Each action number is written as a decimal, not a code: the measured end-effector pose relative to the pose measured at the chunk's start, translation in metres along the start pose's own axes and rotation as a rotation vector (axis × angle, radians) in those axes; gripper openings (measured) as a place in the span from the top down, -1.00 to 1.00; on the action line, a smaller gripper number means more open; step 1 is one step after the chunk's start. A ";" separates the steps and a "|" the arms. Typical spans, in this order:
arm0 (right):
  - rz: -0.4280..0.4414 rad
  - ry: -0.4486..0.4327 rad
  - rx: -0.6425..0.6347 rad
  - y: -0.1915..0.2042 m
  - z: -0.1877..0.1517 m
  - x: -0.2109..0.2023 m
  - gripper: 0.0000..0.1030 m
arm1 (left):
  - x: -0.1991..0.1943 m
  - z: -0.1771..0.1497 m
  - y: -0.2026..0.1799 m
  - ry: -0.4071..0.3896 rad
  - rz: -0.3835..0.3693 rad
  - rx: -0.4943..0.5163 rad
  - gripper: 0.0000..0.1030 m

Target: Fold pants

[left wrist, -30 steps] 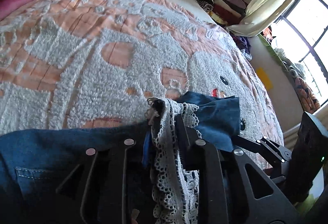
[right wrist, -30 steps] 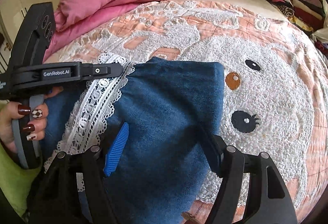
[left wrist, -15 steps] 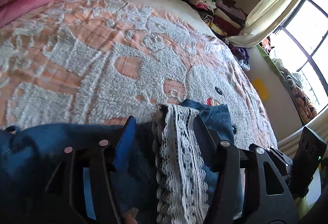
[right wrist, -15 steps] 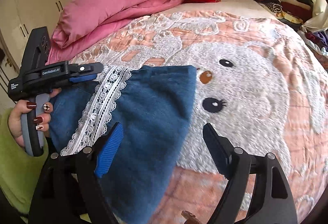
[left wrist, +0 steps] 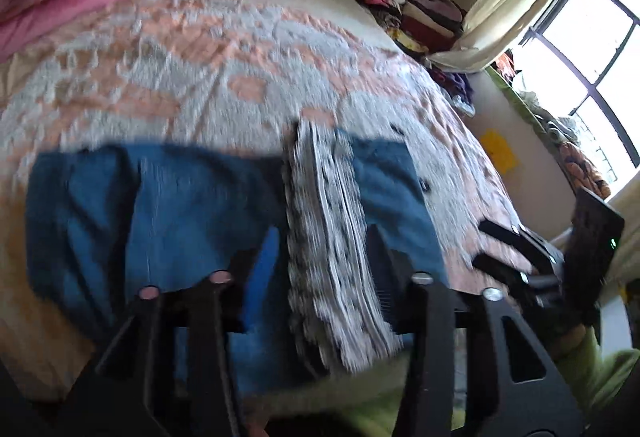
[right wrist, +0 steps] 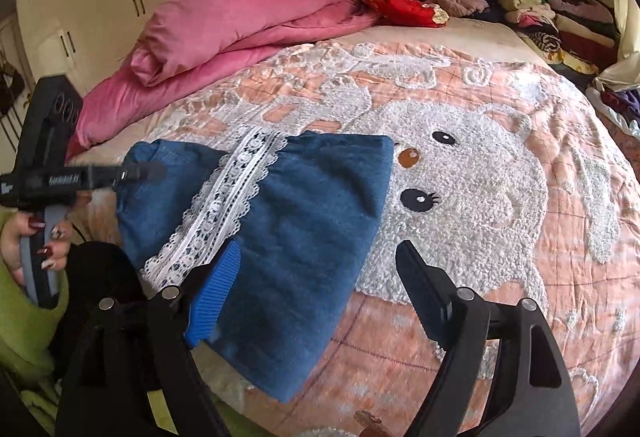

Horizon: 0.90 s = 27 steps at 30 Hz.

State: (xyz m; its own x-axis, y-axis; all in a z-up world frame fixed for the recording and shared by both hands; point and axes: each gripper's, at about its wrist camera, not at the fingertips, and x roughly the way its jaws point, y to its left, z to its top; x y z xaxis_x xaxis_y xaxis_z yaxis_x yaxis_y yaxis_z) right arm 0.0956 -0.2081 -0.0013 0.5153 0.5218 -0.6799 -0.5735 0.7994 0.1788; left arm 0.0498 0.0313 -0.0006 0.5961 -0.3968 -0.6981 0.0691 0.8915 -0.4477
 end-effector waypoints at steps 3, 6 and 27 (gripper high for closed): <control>0.009 0.003 -0.018 0.005 -0.003 -0.001 -0.54 | -0.003 -0.021 0.001 0.044 -0.019 -0.020 0.35; 0.019 0.004 -0.026 0.008 -0.006 -0.002 -0.54 | -0.002 -0.034 0.004 0.080 -0.039 -0.057 0.35; 0.073 0.075 -0.149 0.049 -0.023 0.014 -0.23 | 0.036 -0.058 -0.011 0.199 0.037 0.025 0.79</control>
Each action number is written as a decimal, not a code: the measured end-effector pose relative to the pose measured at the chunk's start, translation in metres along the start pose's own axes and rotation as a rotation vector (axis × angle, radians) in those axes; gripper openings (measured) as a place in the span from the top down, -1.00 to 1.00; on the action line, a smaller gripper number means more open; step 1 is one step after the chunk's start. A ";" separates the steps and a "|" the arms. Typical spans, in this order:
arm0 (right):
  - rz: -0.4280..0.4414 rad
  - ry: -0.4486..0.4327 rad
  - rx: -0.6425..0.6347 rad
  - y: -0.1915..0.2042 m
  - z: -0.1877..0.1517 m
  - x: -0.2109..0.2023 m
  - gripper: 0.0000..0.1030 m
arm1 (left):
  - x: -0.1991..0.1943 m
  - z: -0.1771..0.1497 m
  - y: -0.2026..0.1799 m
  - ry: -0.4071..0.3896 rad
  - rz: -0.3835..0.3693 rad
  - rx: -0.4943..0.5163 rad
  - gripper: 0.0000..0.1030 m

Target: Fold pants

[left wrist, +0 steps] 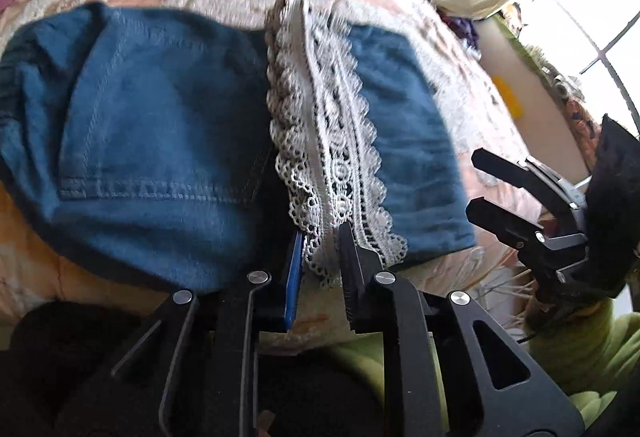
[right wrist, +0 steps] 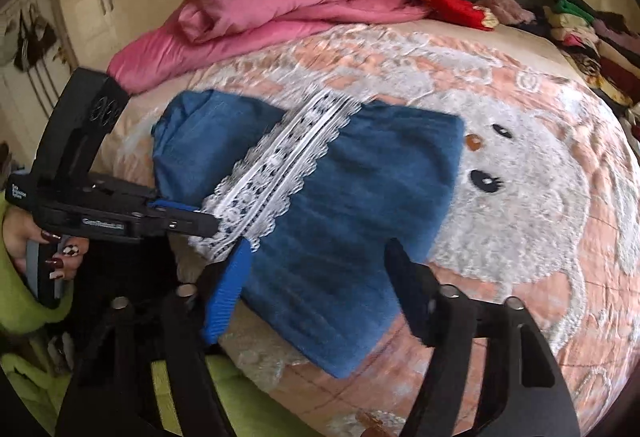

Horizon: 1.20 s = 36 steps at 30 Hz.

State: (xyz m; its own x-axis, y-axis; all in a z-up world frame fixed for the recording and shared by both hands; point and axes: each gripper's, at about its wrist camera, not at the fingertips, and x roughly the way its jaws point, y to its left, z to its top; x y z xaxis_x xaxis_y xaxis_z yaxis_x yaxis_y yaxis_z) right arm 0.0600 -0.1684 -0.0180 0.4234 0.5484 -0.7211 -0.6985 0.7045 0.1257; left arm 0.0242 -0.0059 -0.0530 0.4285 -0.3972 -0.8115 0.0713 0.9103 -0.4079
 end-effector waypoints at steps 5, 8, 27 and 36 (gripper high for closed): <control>-0.018 0.058 -0.036 0.006 -0.008 0.013 -0.21 | 0.001 0.001 -0.003 -0.010 0.021 0.019 0.75; -0.053 0.129 -0.022 0.001 -0.017 0.028 -0.18 | 0.002 0.002 -0.006 -0.014 0.025 0.028 0.74; -0.049 0.108 0.013 -0.005 -0.019 0.018 -0.23 | -0.007 0.001 -0.013 -0.045 0.050 0.062 0.67; -0.058 0.089 0.021 -0.008 -0.017 0.006 -0.30 | -0.013 0.002 -0.013 -0.060 0.061 0.062 0.42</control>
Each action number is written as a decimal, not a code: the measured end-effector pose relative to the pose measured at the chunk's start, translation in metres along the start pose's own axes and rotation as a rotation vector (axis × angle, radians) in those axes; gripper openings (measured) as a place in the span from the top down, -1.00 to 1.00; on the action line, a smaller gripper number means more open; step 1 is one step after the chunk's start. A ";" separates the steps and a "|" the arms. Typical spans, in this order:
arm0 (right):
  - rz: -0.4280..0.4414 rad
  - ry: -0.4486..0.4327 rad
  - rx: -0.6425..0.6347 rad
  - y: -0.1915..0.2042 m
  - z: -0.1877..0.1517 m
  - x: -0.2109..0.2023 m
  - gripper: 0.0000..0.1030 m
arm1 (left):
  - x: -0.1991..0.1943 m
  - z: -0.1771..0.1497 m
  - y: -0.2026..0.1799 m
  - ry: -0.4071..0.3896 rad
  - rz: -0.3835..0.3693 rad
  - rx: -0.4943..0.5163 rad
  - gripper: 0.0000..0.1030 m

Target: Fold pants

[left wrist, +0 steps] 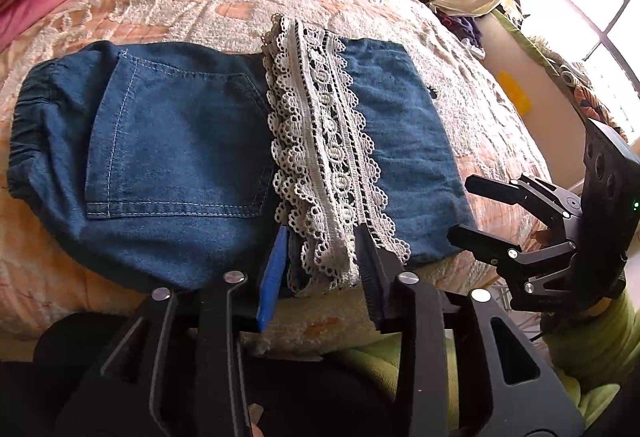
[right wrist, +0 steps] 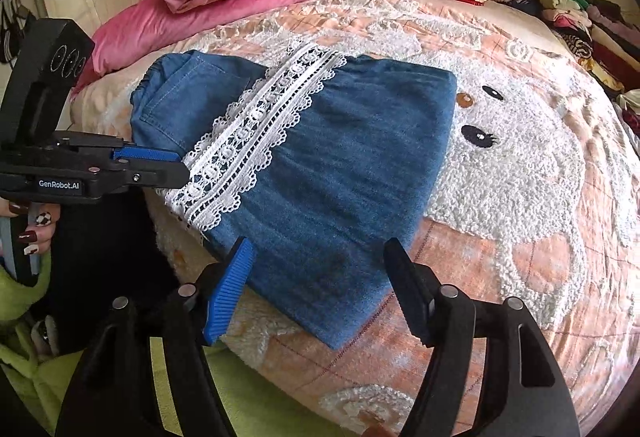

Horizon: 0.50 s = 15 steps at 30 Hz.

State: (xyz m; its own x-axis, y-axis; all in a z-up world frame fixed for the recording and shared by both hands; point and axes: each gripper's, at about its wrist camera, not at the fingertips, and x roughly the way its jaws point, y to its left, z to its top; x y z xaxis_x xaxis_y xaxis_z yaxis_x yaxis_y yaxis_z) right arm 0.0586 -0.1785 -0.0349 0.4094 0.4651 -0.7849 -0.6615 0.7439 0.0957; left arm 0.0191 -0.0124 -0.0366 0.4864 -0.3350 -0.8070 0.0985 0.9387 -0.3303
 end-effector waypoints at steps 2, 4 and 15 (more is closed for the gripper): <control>-0.001 -0.003 0.000 0.000 0.001 -0.002 -0.31 | -0.002 -0.001 -0.001 -0.004 0.006 0.004 0.39; -0.004 -0.006 0.001 -0.001 0.002 -0.004 -0.40 | -0.003 -0.001 -0.001 -0.007 0.016 0.011 0.32; -0.016 -0.036 -0.001 0.003 0.010 -0.013 -0.58 | -0.021 0.001 -0.005 -0.064 0.086 0.062 -0.26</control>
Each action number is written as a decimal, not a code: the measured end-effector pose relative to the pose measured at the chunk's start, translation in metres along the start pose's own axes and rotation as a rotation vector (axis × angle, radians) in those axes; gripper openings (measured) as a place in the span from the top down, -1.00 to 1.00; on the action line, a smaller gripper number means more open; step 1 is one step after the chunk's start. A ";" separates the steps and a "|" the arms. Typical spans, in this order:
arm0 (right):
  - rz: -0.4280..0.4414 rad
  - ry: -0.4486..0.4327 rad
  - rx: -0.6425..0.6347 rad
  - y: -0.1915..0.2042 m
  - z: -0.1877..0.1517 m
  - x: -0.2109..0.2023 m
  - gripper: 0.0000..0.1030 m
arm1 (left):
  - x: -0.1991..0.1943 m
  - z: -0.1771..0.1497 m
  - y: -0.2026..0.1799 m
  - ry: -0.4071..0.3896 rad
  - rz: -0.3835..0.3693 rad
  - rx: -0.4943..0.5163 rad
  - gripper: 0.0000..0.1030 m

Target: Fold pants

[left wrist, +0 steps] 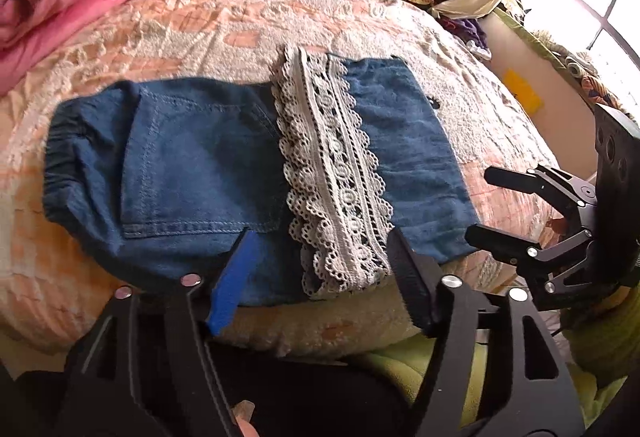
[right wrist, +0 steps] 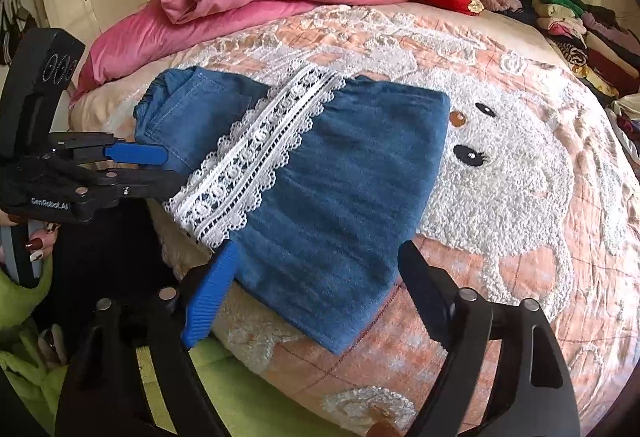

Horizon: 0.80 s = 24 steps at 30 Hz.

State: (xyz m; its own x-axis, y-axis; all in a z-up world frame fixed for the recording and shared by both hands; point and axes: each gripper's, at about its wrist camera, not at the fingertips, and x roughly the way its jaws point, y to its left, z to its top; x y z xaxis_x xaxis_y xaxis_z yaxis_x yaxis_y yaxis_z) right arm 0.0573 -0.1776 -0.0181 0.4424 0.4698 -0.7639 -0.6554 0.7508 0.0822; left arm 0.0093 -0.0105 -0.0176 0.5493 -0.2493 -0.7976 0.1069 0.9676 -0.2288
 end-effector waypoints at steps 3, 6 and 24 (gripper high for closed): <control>-0.005 -0.008 0.004 0.000 0.004 -0.002 -0.59 | -0.006 0.001 0.003 -0.018 0.026 0.002 -0.52; -0.013 -0.019 0.006 0.002 0.008 -0.005 -0.79 | -0.013 0.002 0.005 -0.044 0.065 0.006 -0.65; -0.004 -0.064 -0.057 0.027 0.049 0.001 -0.80 | -0.044 0.005 0.052 -0.127 0.147 -0.106 -0.81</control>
State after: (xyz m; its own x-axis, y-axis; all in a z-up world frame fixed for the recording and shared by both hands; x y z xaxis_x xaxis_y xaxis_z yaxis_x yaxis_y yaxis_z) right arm 0.0702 -0.1338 0.0149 0.4817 0.4972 -0.7216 -0.6865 0.7259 0.0419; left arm -0.0052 0.0506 0.0086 0.6534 -0.0920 -0.7514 -0.0665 0.9818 -0.1780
